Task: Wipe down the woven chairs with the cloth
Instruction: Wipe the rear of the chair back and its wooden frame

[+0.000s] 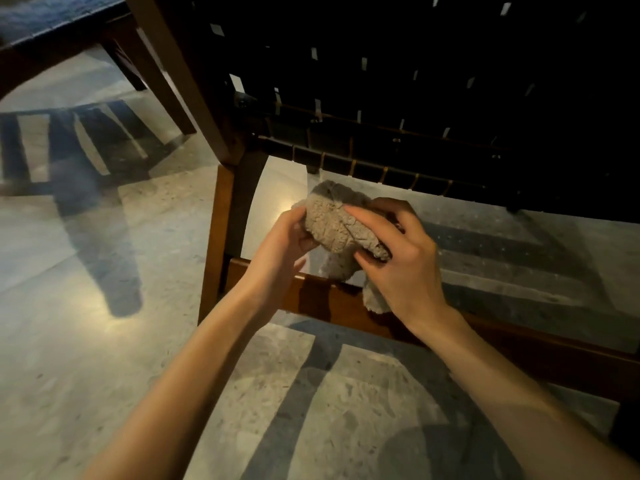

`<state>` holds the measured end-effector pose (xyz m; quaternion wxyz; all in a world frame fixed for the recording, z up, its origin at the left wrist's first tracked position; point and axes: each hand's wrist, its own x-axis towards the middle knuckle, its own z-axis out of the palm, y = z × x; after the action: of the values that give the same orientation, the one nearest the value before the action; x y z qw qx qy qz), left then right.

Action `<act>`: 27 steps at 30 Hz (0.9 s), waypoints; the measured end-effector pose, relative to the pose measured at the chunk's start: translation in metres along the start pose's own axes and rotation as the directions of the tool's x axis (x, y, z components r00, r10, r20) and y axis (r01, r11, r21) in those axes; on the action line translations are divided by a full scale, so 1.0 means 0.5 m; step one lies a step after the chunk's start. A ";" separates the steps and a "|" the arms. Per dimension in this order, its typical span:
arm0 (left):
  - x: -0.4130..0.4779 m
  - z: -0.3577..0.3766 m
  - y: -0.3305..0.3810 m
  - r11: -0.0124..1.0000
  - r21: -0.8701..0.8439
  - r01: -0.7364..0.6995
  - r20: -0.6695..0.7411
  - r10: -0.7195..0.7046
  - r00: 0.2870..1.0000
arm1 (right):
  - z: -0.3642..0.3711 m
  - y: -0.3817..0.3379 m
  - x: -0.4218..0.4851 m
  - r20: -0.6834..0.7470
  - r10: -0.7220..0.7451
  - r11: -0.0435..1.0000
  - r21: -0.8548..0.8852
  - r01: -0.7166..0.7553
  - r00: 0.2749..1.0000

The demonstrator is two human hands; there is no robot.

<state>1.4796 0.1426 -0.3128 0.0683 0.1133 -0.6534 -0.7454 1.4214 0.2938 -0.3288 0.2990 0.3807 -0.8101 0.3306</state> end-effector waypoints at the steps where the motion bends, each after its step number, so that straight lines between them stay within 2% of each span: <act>1: 0.002 -0.017 -0.004 0.994 0.102 -0.041 -0.058 0.047 0.997 | 0.015 0.008 0.010 -0.009 -0.089 0.995 -0.039 0.089 0.996; 4: 0.012 -0.068 -0.040 0.874 0.483 -0.060 -0.222 0.188 0.957 | 0.069 0.045 0.044 0.030 -0.270 0.956 -0.114 0.272 0.962; 8: 0.022 -0.113 -0.103 0.619 0.785 -0.010 -0.188 0.254 0.949 | 0.160 0.070 0.088 0.136 -0.380 0.893 -0.204 0.401 0.915; 11: 0.029 -0.131 -0.130 0.428 0.904 0.019 -0.152 0.277 0.949 | 0.214 0.085 0.139 0.108 -0.522 0.782 -0.336 0.526 0.846; 13: 0.036 -0.136 -0.139 0.369 0.929 0.024 -0.138 0.284 0.949 | 0.241 0.093 0.174 0.062 -0.591 0.726 -0.395 0.563 0.805; 15: 0.042 -0.136 -0.147 0.303 0.953 0.004 -0.101 0.307 0.946 | 0.262 0.094 0.200 0.021 -0.603 0.706 -0.452 0.545 0.798; 18: 0.049 -0.129 -0.151 0.260 0.965 -0.024 -0.063 0.321 0.945 | 0.289 0.082 0.211 0.028 -0.530 0.694 -0.560 0.452 0.848; 21: 0.055 -0.121 -0.152 0.260 0.965 -0.027 -0.058 0.316 0.947 | 0.303 0.070 0.201 0.055 -0.434 0.720 -0.579 0.383 0.899; 27: 0.049 -0.111 -0.156 0.245 0.969 -0.036 -0.041 0.299 0.953 | 0.284 0.083 0.191 0.086 -0.384 0.722 -0.593 0.357 0.919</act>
<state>1.4737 0.0940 -0.3987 0.1355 0.1410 -0.9663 -0.1676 1.3040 0.1655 -0.3570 0.4807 0.4139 -0.7730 -0.0001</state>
